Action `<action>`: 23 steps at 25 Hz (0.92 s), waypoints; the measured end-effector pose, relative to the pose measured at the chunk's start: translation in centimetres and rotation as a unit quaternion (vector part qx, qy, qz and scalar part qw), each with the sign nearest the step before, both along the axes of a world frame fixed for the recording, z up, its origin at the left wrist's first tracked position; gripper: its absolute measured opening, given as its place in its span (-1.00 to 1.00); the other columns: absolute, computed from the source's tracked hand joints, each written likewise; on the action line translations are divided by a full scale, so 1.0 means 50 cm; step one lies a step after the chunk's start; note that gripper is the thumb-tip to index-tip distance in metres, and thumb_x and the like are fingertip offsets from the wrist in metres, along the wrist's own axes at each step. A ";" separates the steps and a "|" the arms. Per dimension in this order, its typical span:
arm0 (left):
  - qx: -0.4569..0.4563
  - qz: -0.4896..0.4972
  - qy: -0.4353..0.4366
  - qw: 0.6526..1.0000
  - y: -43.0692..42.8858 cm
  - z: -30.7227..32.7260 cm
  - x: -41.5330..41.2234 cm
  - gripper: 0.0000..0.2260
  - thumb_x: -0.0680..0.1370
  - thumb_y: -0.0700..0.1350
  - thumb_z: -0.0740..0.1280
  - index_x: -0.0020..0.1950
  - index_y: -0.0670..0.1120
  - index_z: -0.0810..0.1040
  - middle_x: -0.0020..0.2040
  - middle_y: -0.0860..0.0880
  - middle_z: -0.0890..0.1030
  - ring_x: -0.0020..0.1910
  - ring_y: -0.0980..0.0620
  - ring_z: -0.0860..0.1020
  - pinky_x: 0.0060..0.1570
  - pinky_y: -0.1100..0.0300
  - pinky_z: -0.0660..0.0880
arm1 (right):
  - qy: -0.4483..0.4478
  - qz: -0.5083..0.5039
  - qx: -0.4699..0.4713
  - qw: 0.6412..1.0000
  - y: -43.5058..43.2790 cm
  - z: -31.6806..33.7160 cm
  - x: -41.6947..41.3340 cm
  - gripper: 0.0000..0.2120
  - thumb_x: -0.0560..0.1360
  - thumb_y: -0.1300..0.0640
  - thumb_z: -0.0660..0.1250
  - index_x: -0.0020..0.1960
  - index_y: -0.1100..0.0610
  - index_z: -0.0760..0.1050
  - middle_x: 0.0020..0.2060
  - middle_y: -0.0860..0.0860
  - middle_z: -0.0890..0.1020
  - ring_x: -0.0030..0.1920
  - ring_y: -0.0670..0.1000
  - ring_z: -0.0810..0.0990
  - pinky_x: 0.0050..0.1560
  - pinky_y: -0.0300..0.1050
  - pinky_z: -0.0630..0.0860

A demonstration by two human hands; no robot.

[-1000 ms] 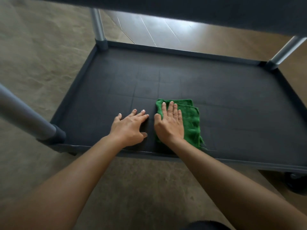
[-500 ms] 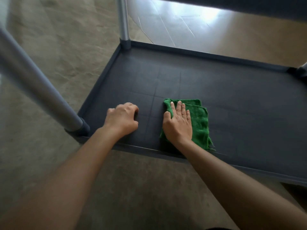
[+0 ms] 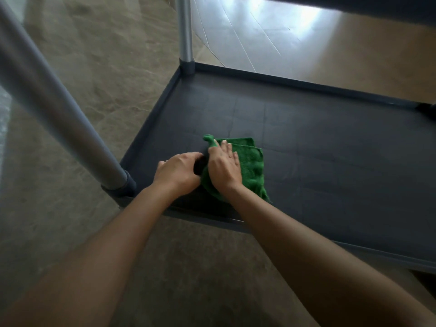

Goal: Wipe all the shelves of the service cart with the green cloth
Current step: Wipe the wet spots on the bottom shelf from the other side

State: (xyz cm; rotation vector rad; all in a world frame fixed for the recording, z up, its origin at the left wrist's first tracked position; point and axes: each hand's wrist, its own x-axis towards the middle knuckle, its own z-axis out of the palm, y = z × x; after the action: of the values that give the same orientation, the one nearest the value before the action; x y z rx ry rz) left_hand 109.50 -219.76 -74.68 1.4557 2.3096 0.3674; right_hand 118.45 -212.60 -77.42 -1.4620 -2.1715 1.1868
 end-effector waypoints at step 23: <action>0.051 -0.148 -0.101 0.982 0.303 0.129 0.504 -0.48 0.59 0.02 0.25 0.52 -0.01 0.20 0.43 -0.09 0.38 0.39 -0.03 0.36 0.36 0.11 0.30 | 0.567 -0.217 -0.327 0.724 0.304 0.153 0.511 -0.81 0.45 0.02 0.06 -0.23 0.11 0.33 -0.34 0.09 0.34 -0.31 0.08 0.36 -0.24 -0.11 0.34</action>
State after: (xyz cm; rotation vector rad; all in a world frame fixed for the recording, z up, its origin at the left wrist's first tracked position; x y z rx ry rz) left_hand 134.70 -204.60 -68.24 1.6964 1.9056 0.5261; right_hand 144.00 -197.37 -69.75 -0.8390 -0.5545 1.9773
